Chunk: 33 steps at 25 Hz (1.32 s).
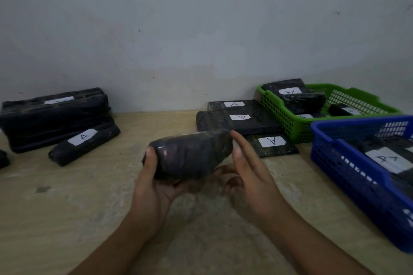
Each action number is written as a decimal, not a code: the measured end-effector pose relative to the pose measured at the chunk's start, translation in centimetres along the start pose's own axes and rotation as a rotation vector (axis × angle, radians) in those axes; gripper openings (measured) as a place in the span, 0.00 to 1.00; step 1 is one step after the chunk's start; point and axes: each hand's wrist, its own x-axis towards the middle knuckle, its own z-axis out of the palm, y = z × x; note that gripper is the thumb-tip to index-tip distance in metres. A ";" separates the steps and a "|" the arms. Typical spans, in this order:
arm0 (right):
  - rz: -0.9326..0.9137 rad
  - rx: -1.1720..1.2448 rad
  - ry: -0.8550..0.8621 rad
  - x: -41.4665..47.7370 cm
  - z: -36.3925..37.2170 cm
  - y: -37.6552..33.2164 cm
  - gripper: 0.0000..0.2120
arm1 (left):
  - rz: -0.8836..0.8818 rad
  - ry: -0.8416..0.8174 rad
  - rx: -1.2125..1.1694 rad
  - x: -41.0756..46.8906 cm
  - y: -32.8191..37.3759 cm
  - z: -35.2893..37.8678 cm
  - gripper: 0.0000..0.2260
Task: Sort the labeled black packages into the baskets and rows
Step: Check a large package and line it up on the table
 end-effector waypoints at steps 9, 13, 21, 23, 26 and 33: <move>0.217 0.386 -0.101 1.0 -1.3 0.1 0.30 | -0.186 0.078 0.125 0.7 1.3 -0.6 0.30; 0.108 0.379 0.028 1.5 -1.8 0.4 0.19 | -0.038 0.121 0.300 1.0 1.1 -1.1 0.34; 0.085 0.228 -0.010 1.2 -2.9 0.9 0.32 | 0.178 -0.066 0.648 -0.4 1.0 -0.5 0.32; 0.065 0.144 0.032 1.4 -3.1 0.9 0.32 | 0.202 -0.091 0.696 -0.5 1.2 -0.3 0.30; 0.028 0.004 0.058 1.6 -3.3 0.6 0.32 | 0.172 -0.078 0.710 -0.2 0.8 -0.9 0.39; -0.016 -0.070 0.055 1.3 -3.1 0.3 0.24 | 0.158 0.150 0.918 0.2 0.5 -0.6 0.26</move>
